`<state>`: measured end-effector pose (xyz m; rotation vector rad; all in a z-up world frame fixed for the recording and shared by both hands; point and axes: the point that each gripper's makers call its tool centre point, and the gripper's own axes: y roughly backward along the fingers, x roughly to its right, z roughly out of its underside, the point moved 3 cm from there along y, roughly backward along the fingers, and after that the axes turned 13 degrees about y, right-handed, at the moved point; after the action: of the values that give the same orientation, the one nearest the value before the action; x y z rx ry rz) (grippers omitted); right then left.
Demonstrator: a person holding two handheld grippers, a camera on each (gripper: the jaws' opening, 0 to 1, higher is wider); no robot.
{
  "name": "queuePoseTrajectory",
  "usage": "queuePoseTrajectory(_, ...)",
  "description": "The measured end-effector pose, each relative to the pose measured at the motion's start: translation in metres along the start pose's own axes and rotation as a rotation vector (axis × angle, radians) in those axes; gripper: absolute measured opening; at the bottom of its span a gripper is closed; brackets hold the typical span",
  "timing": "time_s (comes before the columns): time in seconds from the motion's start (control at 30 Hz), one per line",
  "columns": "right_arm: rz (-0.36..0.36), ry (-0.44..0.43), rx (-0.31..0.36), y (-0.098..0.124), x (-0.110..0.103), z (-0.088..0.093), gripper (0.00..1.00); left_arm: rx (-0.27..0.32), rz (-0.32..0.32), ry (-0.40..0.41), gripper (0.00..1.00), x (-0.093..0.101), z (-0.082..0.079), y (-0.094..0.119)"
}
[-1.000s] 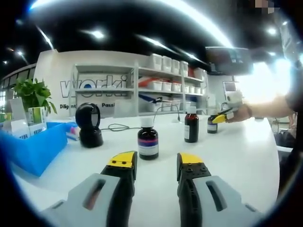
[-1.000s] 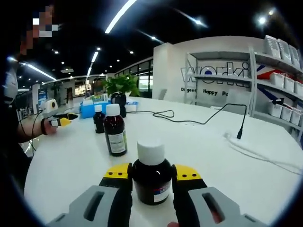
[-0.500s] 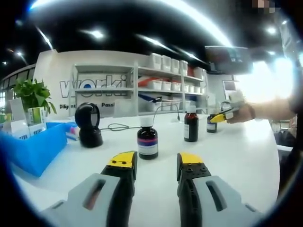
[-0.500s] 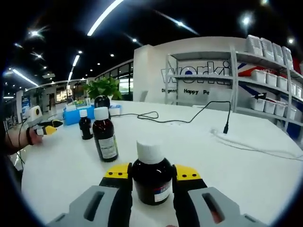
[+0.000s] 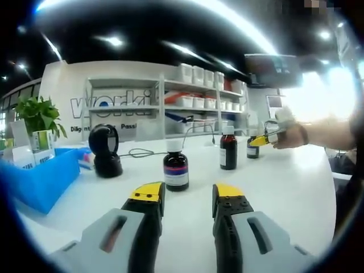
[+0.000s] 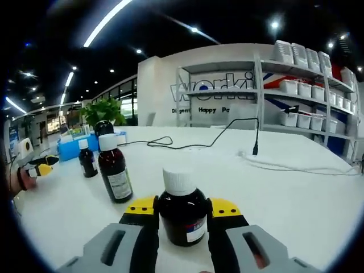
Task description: Rotate the medicine bottle to make it face forward pick up the medicine bottle inspect the drug traceability code place the medicine on the table
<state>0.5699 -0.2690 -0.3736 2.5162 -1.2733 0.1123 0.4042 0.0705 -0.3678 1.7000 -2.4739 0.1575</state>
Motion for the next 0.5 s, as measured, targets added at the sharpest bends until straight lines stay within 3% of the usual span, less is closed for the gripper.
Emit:
queuePoseTrajectory(0.23, 0.047, 0.009, -0.008, 0.0000, -0.0013, -0.0002, 0.28, 0.005, 0.002, 0.003, 0.26, -0.0003, -0.0008, 0.0003)
queuePoseTrajectory(0.47, 0.021, 0.018, -0.019, -0.0001, 0.0003, 0.0016, 0.29, 0.007, 0.004, 0.006, 0.26, -0.0003, -0.0011, 0.0005)
queuePoseTrajectory(0.5, 0.005, 0.033, -0.013, 0.0003, -0.0003, 0.0006, 0.34, 0.007, 0.003, 0.006, 0.26, -0.0003, -0.0011, 0.0005)
